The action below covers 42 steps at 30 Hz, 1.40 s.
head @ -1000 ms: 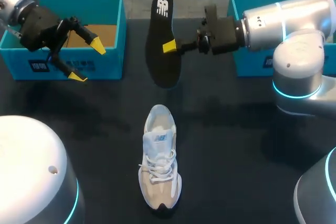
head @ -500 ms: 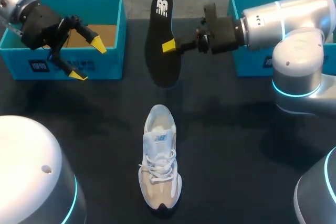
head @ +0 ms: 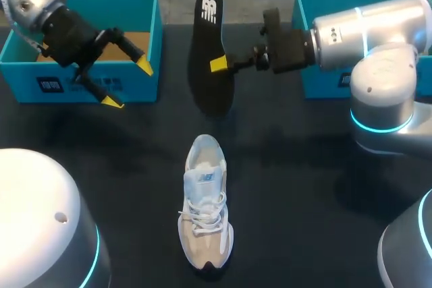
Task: Take the shoe out of the shoebox, open the shoe tongue, remove and reinsert the insole, then place the shoe into the shoebox
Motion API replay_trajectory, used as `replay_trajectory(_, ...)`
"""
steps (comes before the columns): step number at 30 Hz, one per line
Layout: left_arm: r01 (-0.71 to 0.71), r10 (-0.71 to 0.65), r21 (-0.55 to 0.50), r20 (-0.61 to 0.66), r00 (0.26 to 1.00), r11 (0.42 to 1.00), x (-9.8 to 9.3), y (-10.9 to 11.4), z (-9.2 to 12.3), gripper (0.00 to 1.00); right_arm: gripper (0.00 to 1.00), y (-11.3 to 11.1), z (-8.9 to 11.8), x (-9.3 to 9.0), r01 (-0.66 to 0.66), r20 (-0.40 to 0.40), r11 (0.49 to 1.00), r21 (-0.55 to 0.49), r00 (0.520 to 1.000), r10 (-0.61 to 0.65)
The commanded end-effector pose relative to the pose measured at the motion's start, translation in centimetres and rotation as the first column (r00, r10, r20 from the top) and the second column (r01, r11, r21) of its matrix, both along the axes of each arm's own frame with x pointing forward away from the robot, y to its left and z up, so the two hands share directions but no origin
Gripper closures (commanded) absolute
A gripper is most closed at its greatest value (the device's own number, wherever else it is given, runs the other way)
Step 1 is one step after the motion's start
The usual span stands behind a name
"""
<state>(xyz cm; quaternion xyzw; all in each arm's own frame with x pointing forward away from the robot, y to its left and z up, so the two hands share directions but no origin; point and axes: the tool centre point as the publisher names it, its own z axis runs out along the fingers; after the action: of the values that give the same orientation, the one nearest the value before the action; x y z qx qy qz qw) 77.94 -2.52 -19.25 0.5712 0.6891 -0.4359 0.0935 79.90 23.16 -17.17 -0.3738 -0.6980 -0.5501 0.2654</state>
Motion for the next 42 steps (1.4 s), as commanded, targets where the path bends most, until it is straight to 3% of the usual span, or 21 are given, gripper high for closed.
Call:
replay_trajectory(1,-0.064,0.064,-0.005,0.073,0.995,0.998,-0.9,-0.4,-1.0,0.0,1.0,-0.3,-1.1,-0.9,0.016,0.029,0.999,0.031,0.999,-0.017)
replay_trajectory(2,-0.074,0.076,-0.039,0.051,0.996,0.996,-0.8,-0.3,-1.4,0.0,1.0,-0.4,-1.3,-1.0,0.017,0.048,0.999,0.044,0.999,-0.019)
replay_trajectory(10,-0.117,0.116,0.008,0.055,0.992,0.993,0.0,-0.9,-3.7,0.0,1.0,-0.6,-2.8,-0.9,0.015,0.123,0.998,0.063,0.992,-0.023)
replay_trajectory(27,-0.141,0.146,0.076,-0.07,0.987,0.987,1.3,-1.3,-6.9,0.0,1.0,0.2,-4.3,-0.9,-0.008,0.269,0.996,0.084,0.963,-0.015)
replay_trajectory(30,-0.12,0.129,0.095,-0.097,0.987,0.988,1.2,-1.6,-7.8,0.0,1.0,0.3,-4.8,-1.0,-0.005,0.269,0.997,0.079,0.963,-0.016)
replay_trajectory(42,-0.12,0.129,0.095,-0.097,0.987,0.988,1.2,-1.6,-7.8,0.0,1.0,0.3,-4.8,-1.0,-0.005,0.269,0.997,0.079,0.963,-0.016)
